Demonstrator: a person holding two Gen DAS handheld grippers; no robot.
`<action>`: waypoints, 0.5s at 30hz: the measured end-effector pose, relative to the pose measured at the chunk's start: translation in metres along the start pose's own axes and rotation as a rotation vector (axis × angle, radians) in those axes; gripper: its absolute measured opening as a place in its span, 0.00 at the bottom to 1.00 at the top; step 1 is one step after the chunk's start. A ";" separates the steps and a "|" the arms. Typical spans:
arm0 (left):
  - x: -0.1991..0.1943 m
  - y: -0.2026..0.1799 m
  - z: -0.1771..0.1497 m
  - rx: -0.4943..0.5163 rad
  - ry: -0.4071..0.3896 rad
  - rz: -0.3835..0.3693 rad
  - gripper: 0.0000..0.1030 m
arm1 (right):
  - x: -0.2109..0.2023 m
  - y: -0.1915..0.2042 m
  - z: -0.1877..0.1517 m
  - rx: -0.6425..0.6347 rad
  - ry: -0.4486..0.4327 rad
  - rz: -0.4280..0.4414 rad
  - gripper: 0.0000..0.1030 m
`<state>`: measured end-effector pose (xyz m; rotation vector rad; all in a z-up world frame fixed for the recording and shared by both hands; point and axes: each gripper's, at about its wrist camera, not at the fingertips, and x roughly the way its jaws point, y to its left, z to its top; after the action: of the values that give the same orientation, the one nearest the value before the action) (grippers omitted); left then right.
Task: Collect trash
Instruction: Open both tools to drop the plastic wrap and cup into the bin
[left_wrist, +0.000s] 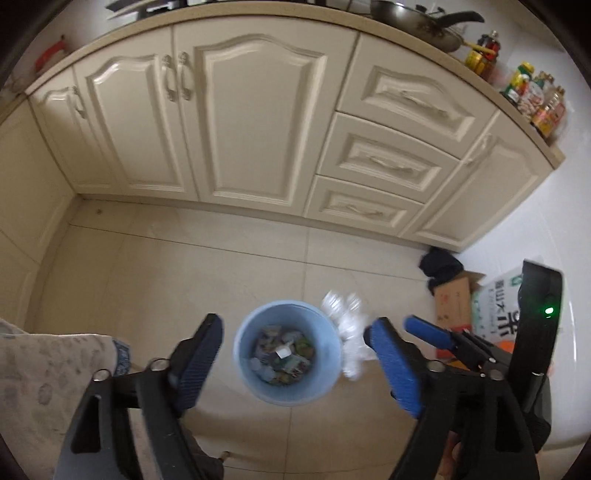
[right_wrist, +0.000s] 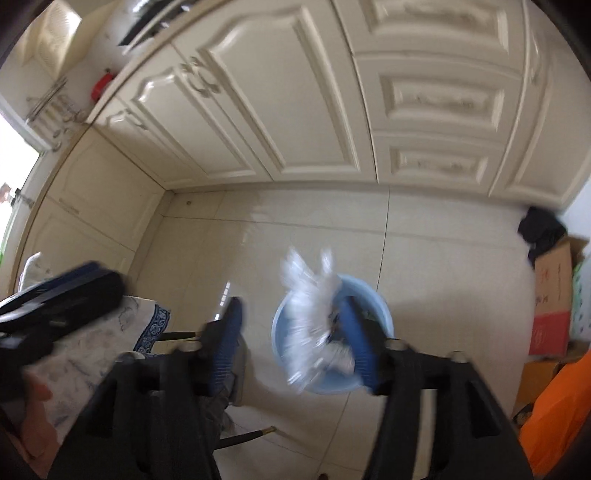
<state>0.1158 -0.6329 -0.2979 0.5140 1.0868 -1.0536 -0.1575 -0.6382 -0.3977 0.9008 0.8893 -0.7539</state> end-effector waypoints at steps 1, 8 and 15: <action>-0.001 0.003 0.004 -0.011 -0.008 0.007 0.89 | 0.003 -0.003 -0.003 0.020 0.008 -0.003 0.79; -0.028 0.016 0.018 -0.045 -0.095 0.098 0.99 | -0.009 -0.004 -0.018 0.107 -0.006 -0.029 1.00; -0.089 0.022 0.007 -0.064 -0.211 0.117 0.99 | -0.047 0.034 -0.015 0.055 -0.065 -0.019 1.00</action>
<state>0.1320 -0.5899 -0.2176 0.4004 0.8907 -0.9448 -0.1544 -0.6017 -0.3497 0.9126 0.8239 -0.8233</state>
